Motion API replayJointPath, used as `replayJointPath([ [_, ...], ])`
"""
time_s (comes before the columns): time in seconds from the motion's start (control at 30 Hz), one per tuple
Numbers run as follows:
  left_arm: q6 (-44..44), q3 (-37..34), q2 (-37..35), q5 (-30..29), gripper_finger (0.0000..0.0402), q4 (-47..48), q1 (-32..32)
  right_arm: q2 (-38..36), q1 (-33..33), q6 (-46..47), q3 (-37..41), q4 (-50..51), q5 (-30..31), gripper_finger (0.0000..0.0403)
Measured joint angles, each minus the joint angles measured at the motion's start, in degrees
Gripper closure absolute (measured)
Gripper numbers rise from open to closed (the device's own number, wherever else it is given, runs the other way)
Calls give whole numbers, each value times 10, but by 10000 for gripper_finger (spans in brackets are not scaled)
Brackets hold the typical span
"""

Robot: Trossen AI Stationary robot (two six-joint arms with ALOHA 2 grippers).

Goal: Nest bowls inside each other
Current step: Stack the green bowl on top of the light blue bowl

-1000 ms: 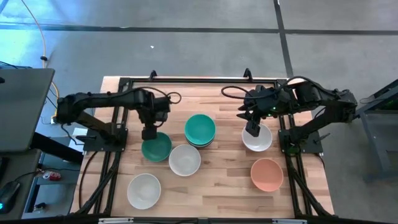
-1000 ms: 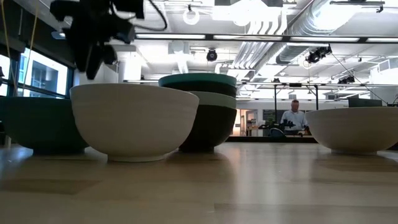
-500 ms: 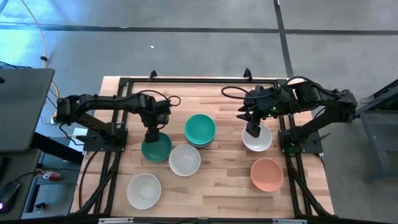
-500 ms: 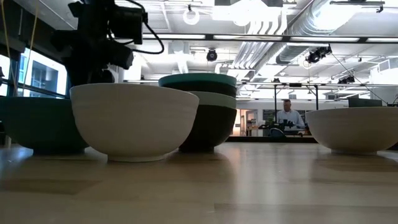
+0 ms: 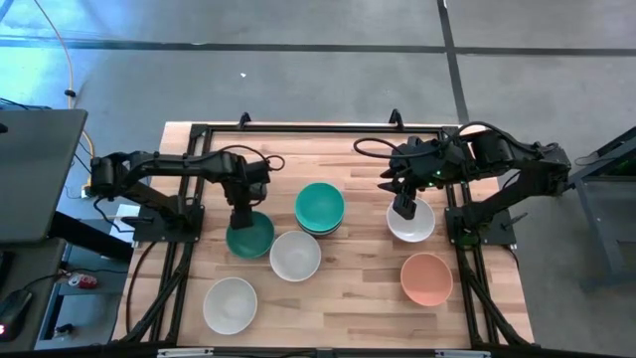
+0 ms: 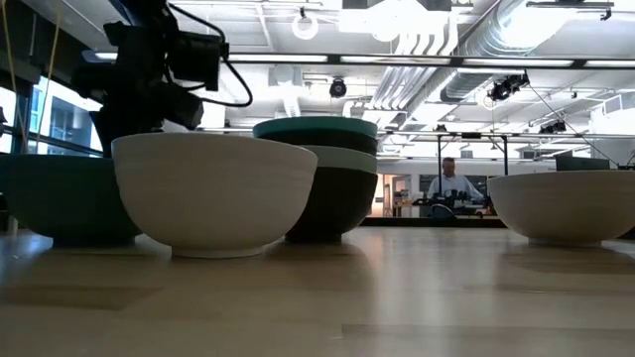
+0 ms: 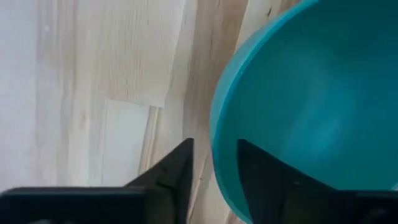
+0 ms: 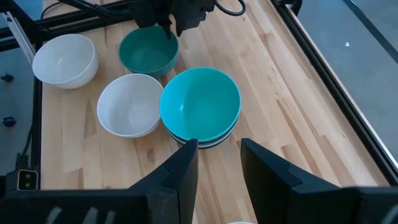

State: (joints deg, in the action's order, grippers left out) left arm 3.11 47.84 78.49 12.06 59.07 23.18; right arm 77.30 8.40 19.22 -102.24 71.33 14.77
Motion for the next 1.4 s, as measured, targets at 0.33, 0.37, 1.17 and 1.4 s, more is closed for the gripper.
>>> replayJointPath([
  [0.33, 0, -2, 0, 10, 394, -2, 18, 0, 0, 0, 0, 0, 0, 288],
  [0.37, 0, -1, 0, 12, 396, -2, 19, 0, 0, 0, 0, 0, 0, 288],
  [1.17, 12, 388, 87, -27, 401, 267, 80, 0, 0, -1, 0, 0, 0, 288],
  [1.4, 16, 574, 205, -37, 401, 309, 59, 0, 0, 2, 0, 0, 0, 288],
])
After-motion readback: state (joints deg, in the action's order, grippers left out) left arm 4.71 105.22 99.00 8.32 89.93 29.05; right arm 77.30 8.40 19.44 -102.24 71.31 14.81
